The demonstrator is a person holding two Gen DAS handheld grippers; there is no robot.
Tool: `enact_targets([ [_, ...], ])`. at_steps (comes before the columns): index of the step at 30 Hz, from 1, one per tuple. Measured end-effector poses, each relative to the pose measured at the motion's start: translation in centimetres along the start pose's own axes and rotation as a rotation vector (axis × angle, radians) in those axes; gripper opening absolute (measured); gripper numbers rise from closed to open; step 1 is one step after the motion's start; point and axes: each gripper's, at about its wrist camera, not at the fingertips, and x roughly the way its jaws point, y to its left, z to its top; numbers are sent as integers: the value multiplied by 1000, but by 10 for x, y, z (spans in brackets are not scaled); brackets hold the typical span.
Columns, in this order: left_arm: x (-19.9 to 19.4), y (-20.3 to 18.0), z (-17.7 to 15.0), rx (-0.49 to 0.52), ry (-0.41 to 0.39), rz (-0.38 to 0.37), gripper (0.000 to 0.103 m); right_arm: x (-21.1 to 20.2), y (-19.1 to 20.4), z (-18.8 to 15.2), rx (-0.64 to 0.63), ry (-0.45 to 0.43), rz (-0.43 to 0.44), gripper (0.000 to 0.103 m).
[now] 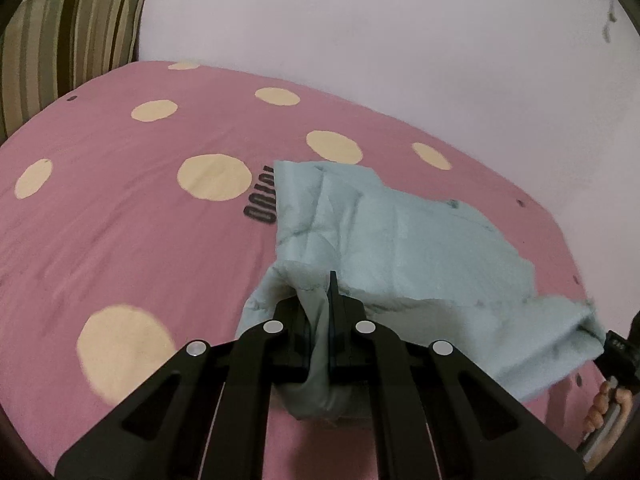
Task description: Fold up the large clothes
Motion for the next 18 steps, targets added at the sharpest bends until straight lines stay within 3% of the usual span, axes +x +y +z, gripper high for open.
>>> enact_targets([
  [4,47,2,16,2,40,26,5,47,-5,22,8,39,-32,9],
  [10,98,2,20,25,91,60,5,97,-17,27,7,99,-69,9],
  [18,102,-3,22,68,78,85,6,105,-16,28,4,101,-76,11],
])
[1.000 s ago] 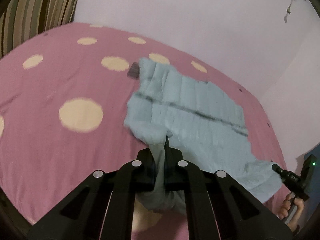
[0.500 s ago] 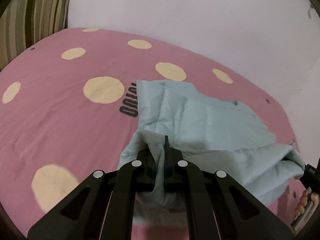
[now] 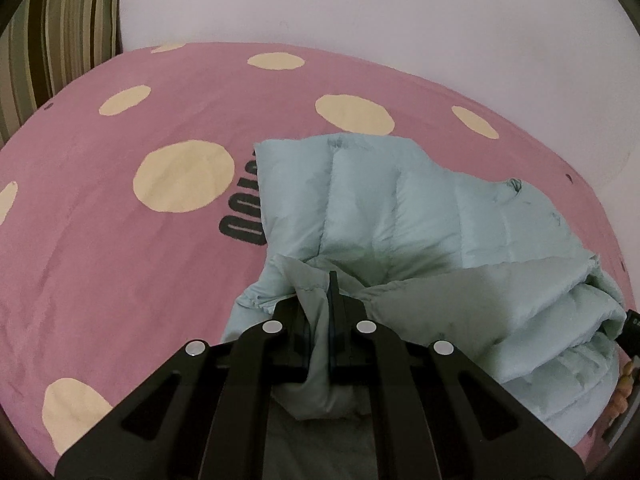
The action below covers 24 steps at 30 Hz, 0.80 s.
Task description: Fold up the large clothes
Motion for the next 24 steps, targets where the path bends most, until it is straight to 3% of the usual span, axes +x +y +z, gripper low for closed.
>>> enact_targets([
  [4,-20,5,5,-16,-35,-28,25,-19,2,3,-15,-27,10,15],
  [9,-47,14,11,-53,-100,-42,58,-50,3,5,-15,-91,17,49],
  [10,-54,16,13,-58,-116,-39,58,-58,3,5,-16,-110,15,53],
  [15,-72,33,12,-78,-144,-41,60,-77,2,2,-47,-127,5,53],
  [24,-48,42,-6,-12,-47,-52,61,-63,9,-3,-137,-102,-33,53],
])
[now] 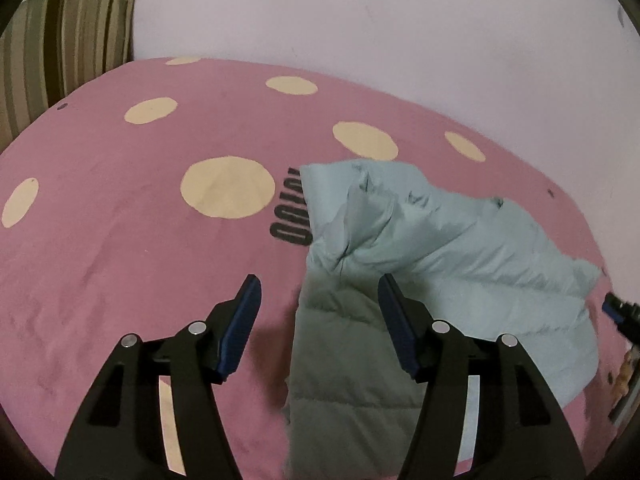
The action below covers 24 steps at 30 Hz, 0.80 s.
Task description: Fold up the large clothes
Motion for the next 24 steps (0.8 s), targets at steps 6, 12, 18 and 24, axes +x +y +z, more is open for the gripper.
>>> enact_targets([
  [6,17,-5,7,35,19,-34,62,18,6,11,-65,11,-25,53],
  [12,34,-11,23,87,36,-55,62,36,3,23,-90,27,-3,54],
  [18,50,-18,33,144,64,-86,49,56,7,27,-126,67,21,54],
  [24,59,-28,27,213,91,-72,5,69,15,19,-165,101,6,21],
])
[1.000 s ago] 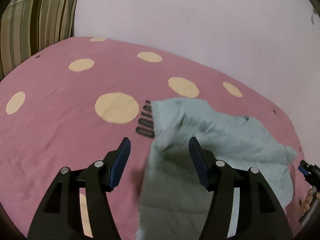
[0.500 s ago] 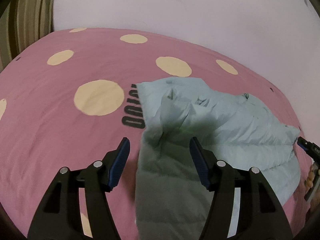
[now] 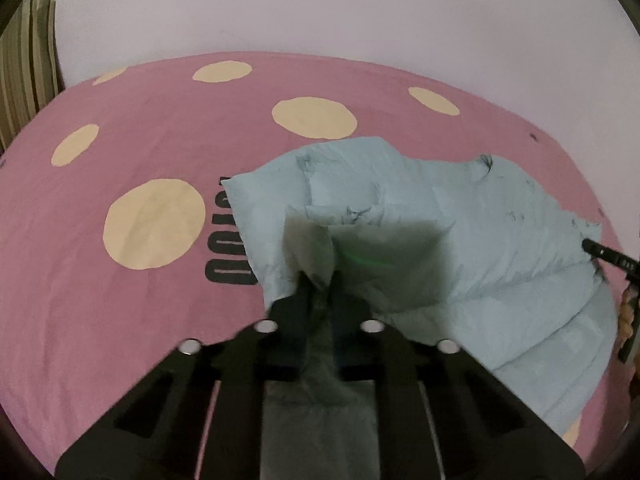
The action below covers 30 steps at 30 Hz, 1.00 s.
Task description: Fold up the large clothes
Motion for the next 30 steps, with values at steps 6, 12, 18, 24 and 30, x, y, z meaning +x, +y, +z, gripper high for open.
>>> enact_targets([
  [6,-17,-2,-2,-18,-55,46,1,-14,7,-6,-20,-48,-11,9],
  [12,-41,-12,-2,-4,-121,91,1,-43,14,-12,-25,-118,-21,8],
  [18,-64,-23,3,15,-179,118,1,-64,23,-11,-51,-168,-49,8],
  [24,-77,-20,14,8,-211,134,1,-77,28,-2,-56,-210,-60,8],
  [30,-79,-24,30,21,-234,154,1,-78,35,14,-75,-247,-80,8],
])
